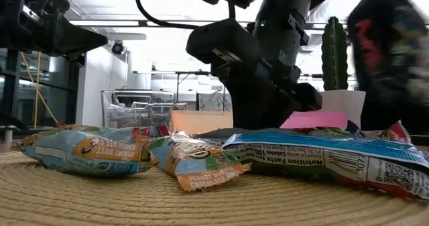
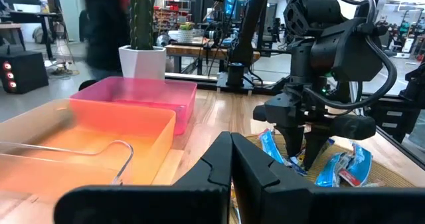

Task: Pick and place Granola Bars by type
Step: Put the blue granola bar into the pink bin

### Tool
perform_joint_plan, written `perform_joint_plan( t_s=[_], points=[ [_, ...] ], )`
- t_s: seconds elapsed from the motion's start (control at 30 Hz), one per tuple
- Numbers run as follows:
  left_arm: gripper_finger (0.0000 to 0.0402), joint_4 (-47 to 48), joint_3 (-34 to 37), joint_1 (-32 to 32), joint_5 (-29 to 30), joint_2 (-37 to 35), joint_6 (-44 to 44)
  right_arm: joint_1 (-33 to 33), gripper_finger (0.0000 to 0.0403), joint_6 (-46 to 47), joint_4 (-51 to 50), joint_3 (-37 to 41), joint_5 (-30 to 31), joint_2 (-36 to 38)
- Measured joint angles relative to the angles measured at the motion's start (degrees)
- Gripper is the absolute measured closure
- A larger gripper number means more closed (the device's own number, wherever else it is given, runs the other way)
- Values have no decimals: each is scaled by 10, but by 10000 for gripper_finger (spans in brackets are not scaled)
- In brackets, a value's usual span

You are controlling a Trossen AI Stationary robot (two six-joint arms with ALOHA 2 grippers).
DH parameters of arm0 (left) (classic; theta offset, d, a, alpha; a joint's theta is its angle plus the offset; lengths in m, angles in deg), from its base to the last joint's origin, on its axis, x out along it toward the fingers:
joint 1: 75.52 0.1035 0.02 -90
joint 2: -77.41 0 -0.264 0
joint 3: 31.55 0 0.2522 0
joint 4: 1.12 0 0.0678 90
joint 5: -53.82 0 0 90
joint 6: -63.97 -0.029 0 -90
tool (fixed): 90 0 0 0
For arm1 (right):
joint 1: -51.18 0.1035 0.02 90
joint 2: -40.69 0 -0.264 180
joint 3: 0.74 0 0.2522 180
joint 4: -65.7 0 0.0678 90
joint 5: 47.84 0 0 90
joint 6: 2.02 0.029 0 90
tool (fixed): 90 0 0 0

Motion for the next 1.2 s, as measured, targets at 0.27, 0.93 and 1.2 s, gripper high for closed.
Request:
perform_joint_plan(
  t_s=[0.27,0.93,1.2],
  points=[
    [401,0,0,0,0,0,0,-1,324,-1,2,0,4,28],
    [401,0,0,0,0,0,0,-1,324,-93,169,0,121,121],
    [401,0,0,0,0,0,0,-2,324,-144,190,-1,222,187]
  ],
)
